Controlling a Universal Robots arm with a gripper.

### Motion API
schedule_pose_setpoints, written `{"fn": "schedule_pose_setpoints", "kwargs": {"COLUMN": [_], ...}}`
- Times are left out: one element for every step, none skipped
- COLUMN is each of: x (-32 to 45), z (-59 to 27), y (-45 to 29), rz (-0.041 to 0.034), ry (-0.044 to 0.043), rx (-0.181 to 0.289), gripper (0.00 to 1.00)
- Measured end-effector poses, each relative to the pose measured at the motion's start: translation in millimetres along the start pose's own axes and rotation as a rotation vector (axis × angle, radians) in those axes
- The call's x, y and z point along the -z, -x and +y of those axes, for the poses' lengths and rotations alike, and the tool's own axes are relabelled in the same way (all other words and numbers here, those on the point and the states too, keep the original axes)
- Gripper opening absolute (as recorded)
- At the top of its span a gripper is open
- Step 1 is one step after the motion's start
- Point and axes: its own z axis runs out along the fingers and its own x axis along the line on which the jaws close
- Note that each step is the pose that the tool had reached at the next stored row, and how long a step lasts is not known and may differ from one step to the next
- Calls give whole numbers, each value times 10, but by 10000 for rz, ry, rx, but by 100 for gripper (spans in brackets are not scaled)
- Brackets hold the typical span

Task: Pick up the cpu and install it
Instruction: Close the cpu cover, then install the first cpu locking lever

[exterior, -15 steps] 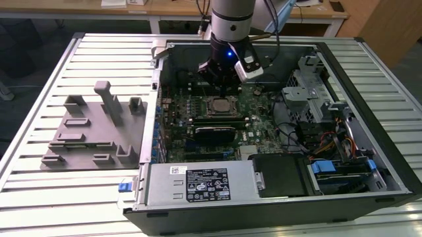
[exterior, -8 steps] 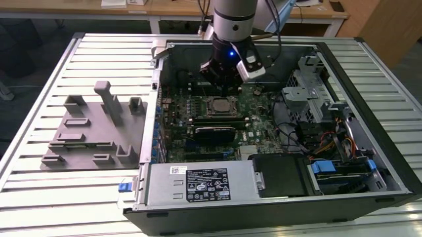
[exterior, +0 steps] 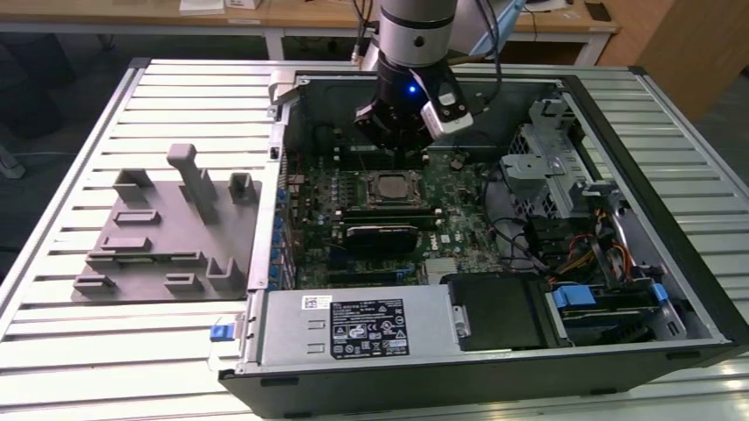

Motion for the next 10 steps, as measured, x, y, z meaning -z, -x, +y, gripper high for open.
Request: {"fn": "schedule_pose_setpoints", "kwargs": {"x": [0,2,4,4,4,4,5,5,5,5], "z": [0,0,0,0,0,0,0,0,0,0], "y": [0,0,0,0,0,0,0,0,0,0], "rz": [0,1,1,1,0,1,1,1,1,0], "ry": [1,-1,-1,-1,-1,-1,-1,-1,-1,0], "rx": [0,0,0,0,0,0,0,0,0,0], "gripper": [11,11,11,11,11,11,11,11,11,11]}}
